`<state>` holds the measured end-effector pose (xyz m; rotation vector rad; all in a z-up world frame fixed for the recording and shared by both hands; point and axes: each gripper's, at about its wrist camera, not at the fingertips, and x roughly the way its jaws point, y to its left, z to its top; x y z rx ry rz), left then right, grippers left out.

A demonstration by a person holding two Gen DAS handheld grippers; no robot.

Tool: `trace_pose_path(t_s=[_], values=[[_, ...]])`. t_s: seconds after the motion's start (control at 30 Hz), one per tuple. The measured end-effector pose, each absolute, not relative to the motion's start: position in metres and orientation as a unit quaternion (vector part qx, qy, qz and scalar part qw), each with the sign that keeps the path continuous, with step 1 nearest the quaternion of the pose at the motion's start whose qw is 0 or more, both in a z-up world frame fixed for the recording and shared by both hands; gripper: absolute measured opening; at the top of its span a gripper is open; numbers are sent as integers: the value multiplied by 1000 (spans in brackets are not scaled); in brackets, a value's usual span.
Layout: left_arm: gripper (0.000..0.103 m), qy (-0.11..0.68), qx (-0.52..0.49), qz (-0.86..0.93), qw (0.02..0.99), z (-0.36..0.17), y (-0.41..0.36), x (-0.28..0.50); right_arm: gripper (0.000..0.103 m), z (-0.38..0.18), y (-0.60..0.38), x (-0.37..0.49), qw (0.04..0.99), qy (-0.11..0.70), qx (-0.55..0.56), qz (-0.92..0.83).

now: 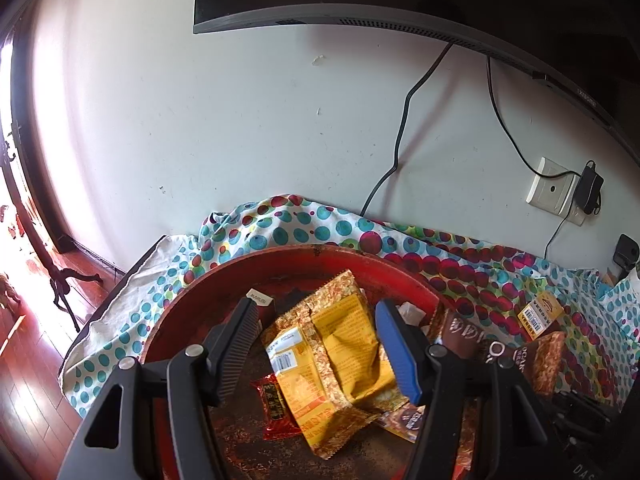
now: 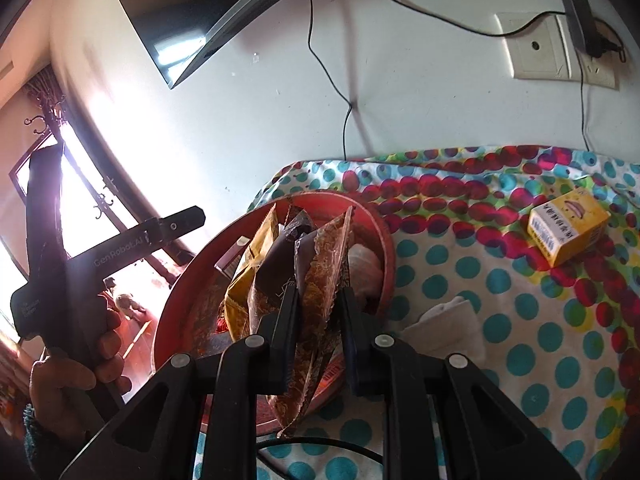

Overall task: Organize objects
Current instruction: 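Carry the brown snack bag into the red tray and open the right gripper, then move the left gripper to the white sock on the bedspread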

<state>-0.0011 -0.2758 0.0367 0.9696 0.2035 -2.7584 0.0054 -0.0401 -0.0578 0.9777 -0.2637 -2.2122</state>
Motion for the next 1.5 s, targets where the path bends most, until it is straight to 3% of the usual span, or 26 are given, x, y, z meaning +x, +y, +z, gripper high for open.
trace_pose_path(t_s=[0.13,0.77,1.0,1.1,1.2,1.3,1.5], values=[[63,66,327,-937,102,37,-272,0,18,-68,-55,5,366,-120,398,-832],[63,54,338,-934,99,29,-266,-5,18,-93,-114,24,410,-60,418,-808],[63,54,343,-933,99,26,-265,-6,29,-86,-108,24,398,-50,406,-821],[63,55,339,-934,96,28,-262,-6,45,-79,-102,28,393,-37,394,-830],[63,50,334,-937,92,31,-257,-4,47,-69,-85,34,385,-34,382,-839],[63,41,332,-939,81,34,-245,-4,60,-61,-63,40,370,-30,374,-850],[63,-18,339,-940,12,30,-191,-3,65,-48,-6,52,310,3,347,-885]])
